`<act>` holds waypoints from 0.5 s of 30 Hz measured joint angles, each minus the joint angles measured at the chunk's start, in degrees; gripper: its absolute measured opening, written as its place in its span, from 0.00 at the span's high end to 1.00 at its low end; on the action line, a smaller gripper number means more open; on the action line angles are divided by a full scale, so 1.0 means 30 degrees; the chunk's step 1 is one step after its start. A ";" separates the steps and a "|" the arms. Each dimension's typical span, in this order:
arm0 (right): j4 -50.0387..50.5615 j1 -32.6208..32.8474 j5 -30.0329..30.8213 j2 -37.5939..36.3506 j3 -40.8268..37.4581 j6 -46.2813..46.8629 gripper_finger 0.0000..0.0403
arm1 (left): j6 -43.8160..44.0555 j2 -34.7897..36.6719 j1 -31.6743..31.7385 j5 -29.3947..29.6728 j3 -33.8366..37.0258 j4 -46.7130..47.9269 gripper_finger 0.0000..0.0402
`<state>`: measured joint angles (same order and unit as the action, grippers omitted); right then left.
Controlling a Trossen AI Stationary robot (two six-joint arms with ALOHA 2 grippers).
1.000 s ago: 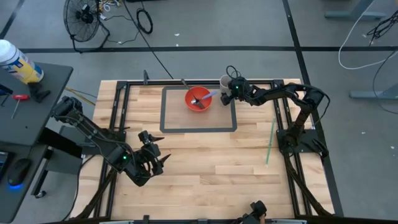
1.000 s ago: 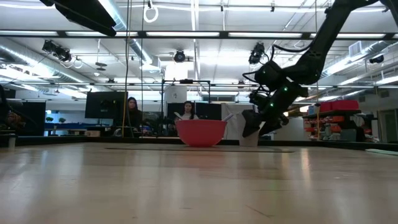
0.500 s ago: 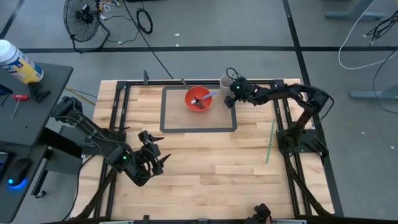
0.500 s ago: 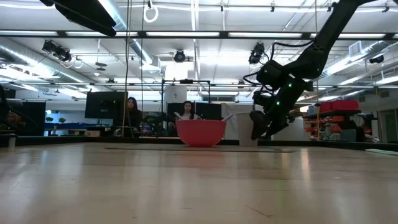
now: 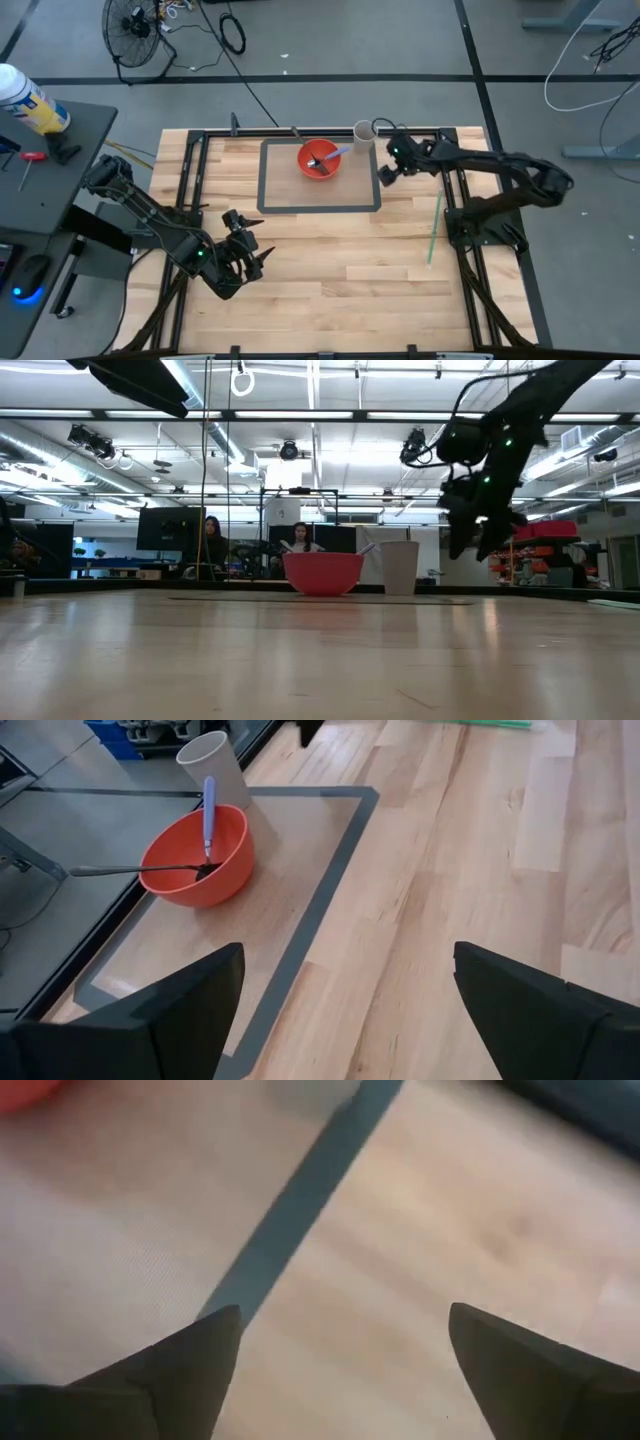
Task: Pick & Place Utensil
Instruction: Put the green straw into the gray cup
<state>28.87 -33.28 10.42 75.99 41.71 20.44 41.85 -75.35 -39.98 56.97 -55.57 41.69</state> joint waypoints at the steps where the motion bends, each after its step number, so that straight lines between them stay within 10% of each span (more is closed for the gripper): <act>1: 0.0798 0.0314 -0.0301 -0.0414 0.0000 0.0674 0.12 | 0.0000 0.0000 -0.0004 0.0000 0.0000 -0.0041 0.10; 8: 0.5391 0.3011 -0.3181 -0.1396 0.0000 0.5380 0.19 | -0.0130 0.0000 0.0000 0.0386 0.0000 -0.0283 0.10; 15: 0.7026 0.6955 -0.4835 -0.1351 0.0000 0.3639 0.26 | -0.0146 0.0000 0.0222 0.0474 0.0000 -0.0401 0.10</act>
<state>49.95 -12.41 -4.08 71.94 41.71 31.35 41.41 -75.35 -39.31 58.39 -55.57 40.49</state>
